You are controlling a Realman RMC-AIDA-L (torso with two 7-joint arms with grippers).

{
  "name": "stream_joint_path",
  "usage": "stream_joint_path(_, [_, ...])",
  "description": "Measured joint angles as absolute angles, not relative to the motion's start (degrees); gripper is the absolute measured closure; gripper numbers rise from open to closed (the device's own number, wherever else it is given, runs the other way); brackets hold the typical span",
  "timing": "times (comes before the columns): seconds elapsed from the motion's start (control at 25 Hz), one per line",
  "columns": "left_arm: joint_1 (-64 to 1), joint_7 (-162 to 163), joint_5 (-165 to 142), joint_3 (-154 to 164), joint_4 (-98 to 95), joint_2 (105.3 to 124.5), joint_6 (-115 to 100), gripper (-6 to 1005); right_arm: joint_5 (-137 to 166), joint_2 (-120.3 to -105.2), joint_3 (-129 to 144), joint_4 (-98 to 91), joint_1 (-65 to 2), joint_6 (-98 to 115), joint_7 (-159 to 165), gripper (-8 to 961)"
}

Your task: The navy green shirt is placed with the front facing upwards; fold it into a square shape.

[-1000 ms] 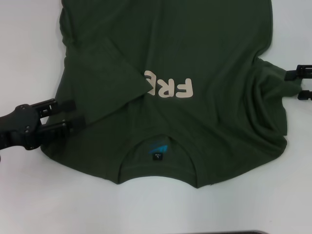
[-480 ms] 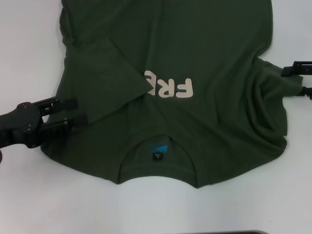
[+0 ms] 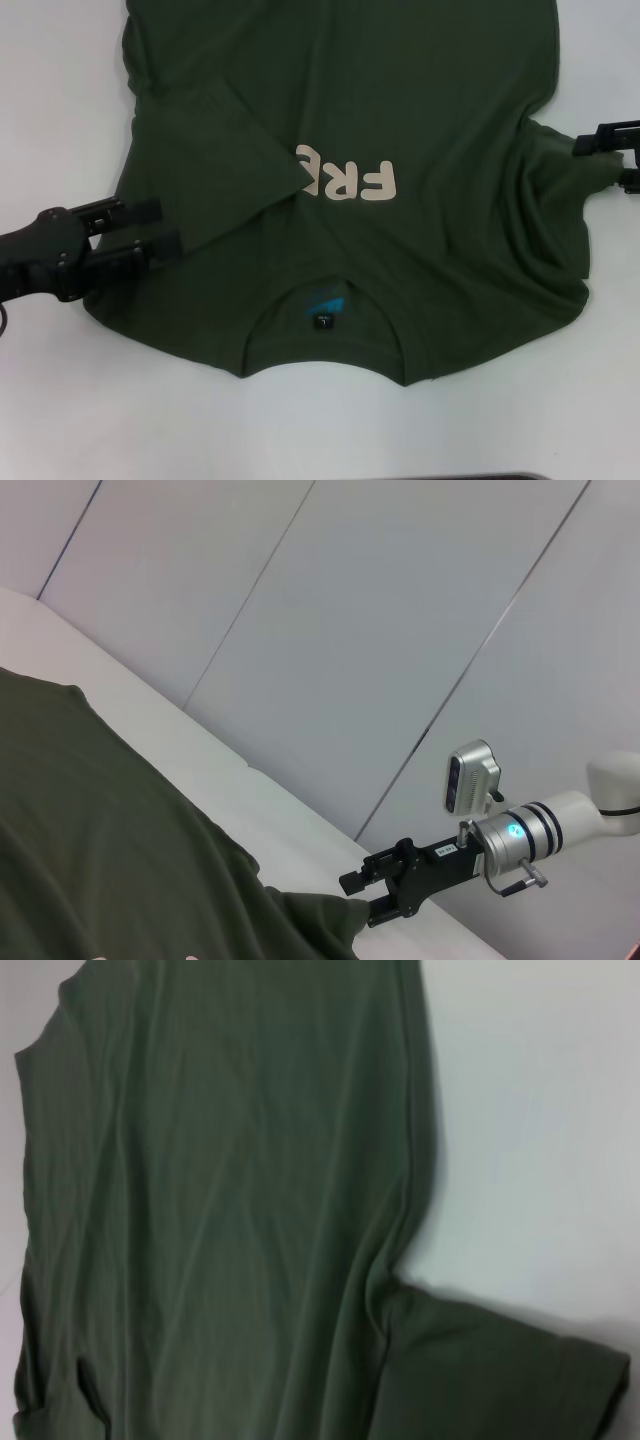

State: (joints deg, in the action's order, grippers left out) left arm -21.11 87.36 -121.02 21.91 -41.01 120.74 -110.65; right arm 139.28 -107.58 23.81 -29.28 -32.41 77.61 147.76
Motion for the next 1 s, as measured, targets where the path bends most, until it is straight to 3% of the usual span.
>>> stream_joint_path(0.12, [-21.28,87.36,-121.02,21.97,-40.94,120.74,-110.7,282,138.6,-107.36,23.75,-29.46,-32.31,78.45,147.4,173])
stream_joint_path(0.76, [-21.56,87.38,-121.02,21.97,-40.81,120.74,-111.08,282,137.97,-106.68,23.88,-31.76,-31.45,82.58,145.84,859])
stream_joint_path(0.88, [-21.67,87.46,-121.02,21.97,-40.91,120.74,-111.17,282,137.9,-106.66,23.18,-34.76,-31.1,85.78,146.49,932])
stream_joint_path(1.0, [-21.81,87.49,-121.02,21.97,-40.93,120.74,-111.18,282,137.88,-106.58,22.1,-37.04,-31.02,88.11,147.23,932])
